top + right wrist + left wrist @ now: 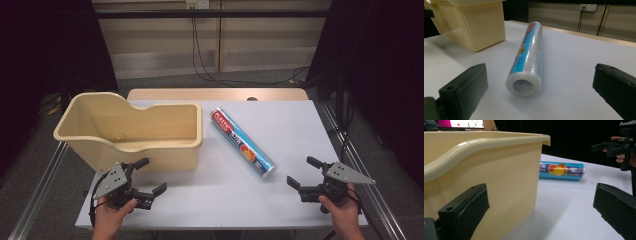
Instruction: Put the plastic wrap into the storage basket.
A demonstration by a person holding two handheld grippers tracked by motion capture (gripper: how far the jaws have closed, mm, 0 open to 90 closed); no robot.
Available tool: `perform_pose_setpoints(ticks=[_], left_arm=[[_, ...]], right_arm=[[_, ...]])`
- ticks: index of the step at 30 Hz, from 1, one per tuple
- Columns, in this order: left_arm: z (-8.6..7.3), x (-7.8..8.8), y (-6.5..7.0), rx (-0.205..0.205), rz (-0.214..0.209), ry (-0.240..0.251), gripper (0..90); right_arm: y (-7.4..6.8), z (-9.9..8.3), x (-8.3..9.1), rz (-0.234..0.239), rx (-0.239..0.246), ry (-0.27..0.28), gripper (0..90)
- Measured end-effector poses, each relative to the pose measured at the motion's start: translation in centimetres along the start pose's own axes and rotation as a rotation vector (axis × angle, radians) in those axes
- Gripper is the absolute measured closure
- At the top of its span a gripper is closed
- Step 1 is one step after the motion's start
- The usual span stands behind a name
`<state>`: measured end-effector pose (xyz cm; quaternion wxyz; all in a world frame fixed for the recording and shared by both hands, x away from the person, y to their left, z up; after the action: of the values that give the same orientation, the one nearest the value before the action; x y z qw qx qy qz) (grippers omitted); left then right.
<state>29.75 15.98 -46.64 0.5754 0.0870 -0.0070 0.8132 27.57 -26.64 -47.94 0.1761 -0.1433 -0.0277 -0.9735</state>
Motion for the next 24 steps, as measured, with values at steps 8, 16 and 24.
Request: perform_pose_setpoints(ticks=[8,16,24], left_arm=[[-0.2,0.0,0.1,-0.003,0.001,-0.011,0.0],[-0.3,-0.3,0.2,-0.003,-0.011,-0.019,0.0],[-0.2,-0.4,0.3,-0.005,-0.022,-0.018,0.1]], right_arm=[[-0.1,0.1,-0.4,-0.017,0.047,-0.012,0.0],[-1.3,1.2,-1.3,-0.006,0.045,-0.020,0.2],[-3.0,2.4,-3.9,-0.003,0.050,-0.066,1.2]])
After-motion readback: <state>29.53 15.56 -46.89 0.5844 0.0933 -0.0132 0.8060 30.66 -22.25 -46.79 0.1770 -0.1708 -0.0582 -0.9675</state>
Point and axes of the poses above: each handheld gripper's, and its own axes: x roughly backward along the jaws, z roughly out of its top, y roughly to its right, the point moved 9 cm from there along -x, roughly forward along the jaws, and after that the axes turned 14 degrees about -z, right-handed, at the moved point
